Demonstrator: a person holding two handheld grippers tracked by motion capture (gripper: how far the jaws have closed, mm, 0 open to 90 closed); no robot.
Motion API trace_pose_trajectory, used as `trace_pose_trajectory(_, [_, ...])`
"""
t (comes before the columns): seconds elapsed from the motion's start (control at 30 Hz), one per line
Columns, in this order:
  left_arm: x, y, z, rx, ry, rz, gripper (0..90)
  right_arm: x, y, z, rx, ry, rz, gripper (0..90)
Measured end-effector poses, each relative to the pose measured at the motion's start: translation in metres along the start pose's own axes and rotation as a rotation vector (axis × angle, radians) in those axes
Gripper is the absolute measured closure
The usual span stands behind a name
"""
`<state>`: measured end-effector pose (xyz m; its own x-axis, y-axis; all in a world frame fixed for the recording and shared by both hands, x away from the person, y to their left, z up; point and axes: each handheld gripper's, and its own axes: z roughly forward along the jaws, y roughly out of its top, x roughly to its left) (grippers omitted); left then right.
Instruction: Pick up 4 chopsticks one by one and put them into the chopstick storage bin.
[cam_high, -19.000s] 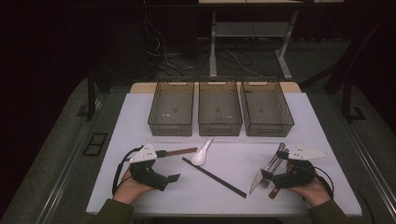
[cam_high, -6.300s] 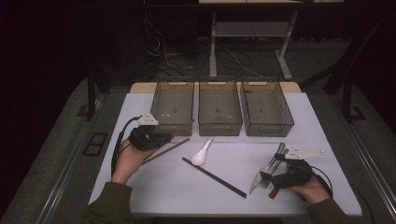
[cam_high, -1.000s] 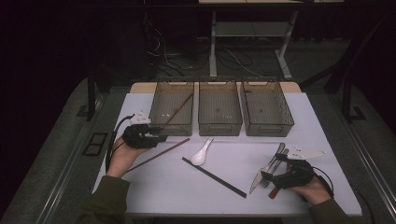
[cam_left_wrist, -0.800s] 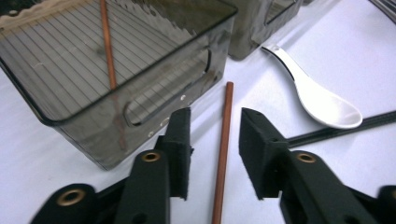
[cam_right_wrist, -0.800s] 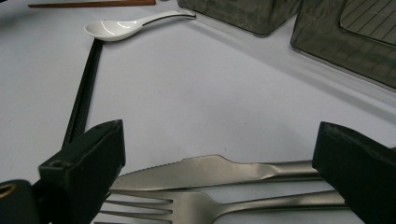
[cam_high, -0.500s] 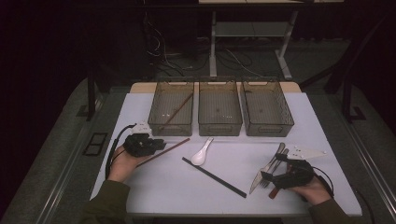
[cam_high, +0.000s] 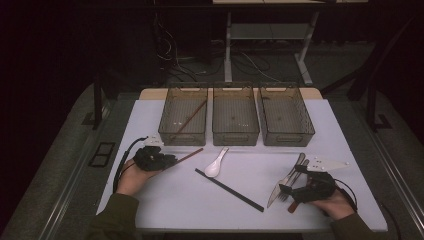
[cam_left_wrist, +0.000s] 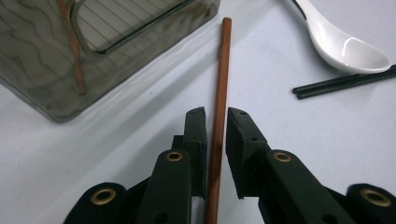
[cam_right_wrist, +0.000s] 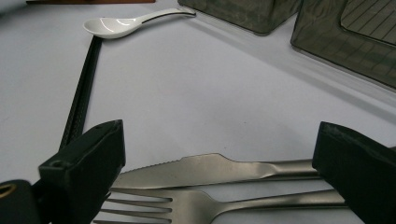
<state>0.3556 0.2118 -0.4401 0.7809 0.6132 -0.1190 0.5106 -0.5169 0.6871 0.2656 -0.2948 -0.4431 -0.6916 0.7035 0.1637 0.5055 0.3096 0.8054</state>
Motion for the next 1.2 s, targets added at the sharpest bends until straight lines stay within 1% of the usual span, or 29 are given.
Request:
trace_pose_trajectory(0.1, [-0.0004, -0.0009, 0.0019, 0.012, -0.001, 0.003, 78.0, 0.0001, 0.0000, -0.0003, -0.002, 0.000, -0.001, 2.5])
trace_pose_trajectory(0.13, [-0.0005, -0.0009, 0.0026, 0.019, -0.002, 0.012, 78.0, 0.0002, 0.0000, -0.0003, -0.001, 0.000, -0.001, 2.5])
trace_pose_trajectory(0.2, [-0.0015, -0.0009, 0.0040, 0.024, -0.005, 0.016, 79.0, 0.0003, 0.0000, -0.0002, 0.000, 0.000, 0.000, 2.5])
trace_pose_trajectory(0.4, [-0.0044, 0.0000, 0.0046, 0.034, 0.020, 0.037, 81.6, 0.0004, -0.0003, 0.0005, 0.004, -0.003, -0.004, 2.5])
trace_pose_trajectory(0.47, [-0.0055, 0.0006, 0.0047, 0.040, 0.027, 0.052, 81.9, 0.0007, -0.0002, 0.0005, 0.004, -0.003, -0.006, 2.5])
trace_pose_trajectory(0.57, [-0.0066, 0.0010, 0.0048, 0.042, 0.034, 0.053, 82.3, 0.0008, -0.0001, 0.0004, 0.004, -0.002, -0.007, 2.5])
trace_pose_trajectory(0.7, [-0.0067, 0.0014, 0.0048, 0.045, 0.020, 0.064, 83.2, 0.0007, -0.0002, 0.0003, 0.001, -0.002, -0.008, 2.5])
trace_pose_trajectory(0.83, [-0.0067, 0.0018, 0.0048, 0.047, 0.019, 0.066, 83.5, 0.0005, -0.0002, 0.0002, 0.002, -0.002, -0.008, 2.5])
trace_pose_trajectory(0.9, [-0.0065, 0.0016, 0.0048, 0.044, 0.008, 0.057, 83.5, 0.0006, -0.0001, 0.0000, 0.001, -0.001, -0.007, 2.5])
trace_pose_trajectory(0.97, [-0.0073, 0.0015, 0.0045, 0.045, 0.005, 0.052, 83.5, 0.0007, -0.0002, -0.0001, 0.001, -0.001, -0.008, 2.5])
trace_pose_trajectory(1.13, [-0.0084, 0.0026, 0.0036, 0.052, 0.002, 0.062, 83.6, 0.0007, -0.0001, -0.0001, 0.001, -0.001, -0.006, 2.5])
trace_pose_trajectory(1.2, [-0.0084, 0.0030, 0.0033, 0.044, -0.002, 0.067, 83.5, 0.0007, -0.0001, -0.0002, 0.001, 0.000, -0.005, 2.5])
